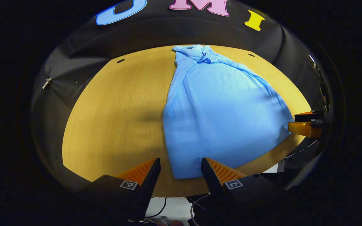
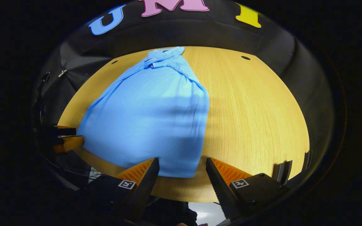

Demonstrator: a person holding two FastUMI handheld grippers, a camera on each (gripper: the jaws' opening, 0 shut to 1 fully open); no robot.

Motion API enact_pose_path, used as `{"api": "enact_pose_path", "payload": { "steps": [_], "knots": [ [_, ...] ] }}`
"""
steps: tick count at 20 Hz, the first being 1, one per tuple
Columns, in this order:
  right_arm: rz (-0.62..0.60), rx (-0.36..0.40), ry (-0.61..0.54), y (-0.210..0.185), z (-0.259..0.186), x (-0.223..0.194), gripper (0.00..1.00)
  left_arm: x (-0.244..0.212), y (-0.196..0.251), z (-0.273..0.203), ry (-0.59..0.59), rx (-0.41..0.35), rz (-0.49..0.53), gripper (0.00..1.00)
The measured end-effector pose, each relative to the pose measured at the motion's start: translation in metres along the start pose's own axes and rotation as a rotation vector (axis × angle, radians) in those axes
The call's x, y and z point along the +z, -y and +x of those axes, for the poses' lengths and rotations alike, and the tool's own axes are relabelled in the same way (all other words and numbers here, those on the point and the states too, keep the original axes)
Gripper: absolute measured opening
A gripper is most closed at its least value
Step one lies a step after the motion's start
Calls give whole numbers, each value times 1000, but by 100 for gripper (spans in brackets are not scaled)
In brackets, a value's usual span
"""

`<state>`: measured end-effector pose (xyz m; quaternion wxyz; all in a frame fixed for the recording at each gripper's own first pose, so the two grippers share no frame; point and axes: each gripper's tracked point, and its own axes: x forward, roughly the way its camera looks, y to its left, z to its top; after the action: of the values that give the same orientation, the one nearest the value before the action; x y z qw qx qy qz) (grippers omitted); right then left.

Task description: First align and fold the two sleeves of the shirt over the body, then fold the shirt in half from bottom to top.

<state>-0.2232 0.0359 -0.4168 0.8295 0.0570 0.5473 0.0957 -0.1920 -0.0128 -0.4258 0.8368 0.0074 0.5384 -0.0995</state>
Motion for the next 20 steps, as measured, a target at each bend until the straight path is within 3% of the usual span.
{"api": "enact_pose_path", "payload": {
  "steps": [5,6,7,8,9,10,11,12,13,14,17,19,20],
  "knots": [
    [-36,-22,-12,0,4,-3,94,-2,4,5,-12,-22,-36,85],
    [-45,-23,-13,0,5,-3,90,-2,7,7,-11,-27,-41,84],
    [-45,-19,-14,-3,5,-3,85,-2,9,8,-12,-35,-31,80],
    [-47,-16,-14,-5,4,-3,81,-1,12,7,-8,-45,-15,65],
    [-49,-9,-16,-8,6,-4,76,-1,17,6,-8,-54,2,61],
    [-49,-6,-12,-10,5,-2,63,-1,20,8,-7,-63,14,42],
    [-49,6,-14,-13,6,-2,55,0,24,8,-7,-70,22,43],
    [-43,15,-11,-15,5,-2,44,-1,26,8,-5,-74,26,25],
    [-32,28,-15,-18,5,-2,37,-1,27,9,-5,-76,21,20],
    [-15,34,-10,-21,7,-1,22,1,27,9,-3,-77,7,12],
    [39,70,10,-22,6,8,5,7,25,12,5,-76,-91,6],
    [42,70,32,-20,5,16,11,11,26,14,14,-71,-77,6],
    [42,72,48,-20,4,23,5,17,27,13,24,-69,-68,6]
  ]
}}
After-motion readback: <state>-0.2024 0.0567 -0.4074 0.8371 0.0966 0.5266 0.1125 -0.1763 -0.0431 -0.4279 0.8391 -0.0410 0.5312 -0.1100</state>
